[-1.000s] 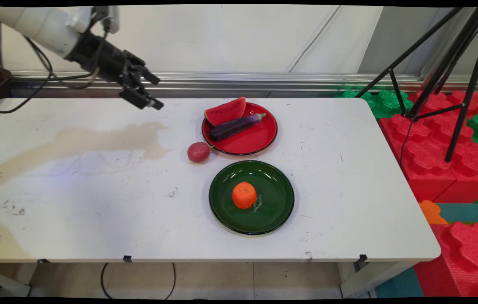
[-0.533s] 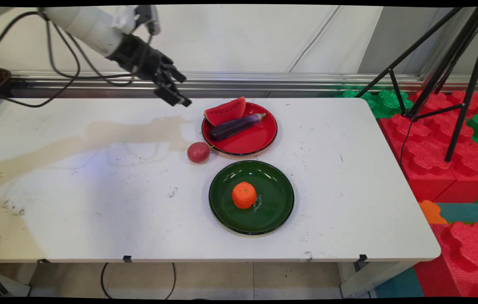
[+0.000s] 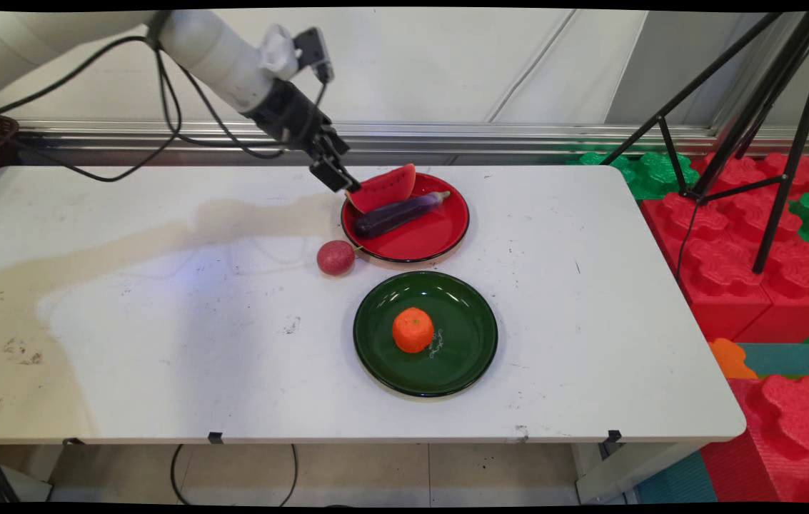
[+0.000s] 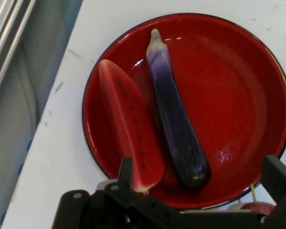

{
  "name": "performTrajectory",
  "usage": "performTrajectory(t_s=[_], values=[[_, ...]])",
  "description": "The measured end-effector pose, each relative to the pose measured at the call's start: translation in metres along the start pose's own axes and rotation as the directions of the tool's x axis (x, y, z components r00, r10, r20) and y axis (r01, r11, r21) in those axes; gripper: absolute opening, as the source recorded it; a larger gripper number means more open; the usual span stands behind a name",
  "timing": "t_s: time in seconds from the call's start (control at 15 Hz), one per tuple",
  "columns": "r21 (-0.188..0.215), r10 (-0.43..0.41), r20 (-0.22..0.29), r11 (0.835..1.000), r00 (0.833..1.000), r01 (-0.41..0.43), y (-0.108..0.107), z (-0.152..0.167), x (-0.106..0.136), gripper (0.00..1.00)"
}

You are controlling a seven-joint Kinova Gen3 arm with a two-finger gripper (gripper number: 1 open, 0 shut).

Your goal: Pick up the eggplant from the red plate

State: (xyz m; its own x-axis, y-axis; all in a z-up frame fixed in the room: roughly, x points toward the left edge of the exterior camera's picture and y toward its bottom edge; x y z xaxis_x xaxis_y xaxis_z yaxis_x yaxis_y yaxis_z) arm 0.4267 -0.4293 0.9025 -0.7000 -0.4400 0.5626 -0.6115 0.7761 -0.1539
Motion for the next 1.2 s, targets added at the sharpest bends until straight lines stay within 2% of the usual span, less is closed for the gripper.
performTrajectory(t_s=[0.73,1.2], values=[[0.004,-0.048,0.115,0.999,0.992,0.048,0.011,0.081,0.023,1.00],[-0.011,-0.042,0.147,0.999,0.988,0.044,0.016,0.117,0.031,1.00]])
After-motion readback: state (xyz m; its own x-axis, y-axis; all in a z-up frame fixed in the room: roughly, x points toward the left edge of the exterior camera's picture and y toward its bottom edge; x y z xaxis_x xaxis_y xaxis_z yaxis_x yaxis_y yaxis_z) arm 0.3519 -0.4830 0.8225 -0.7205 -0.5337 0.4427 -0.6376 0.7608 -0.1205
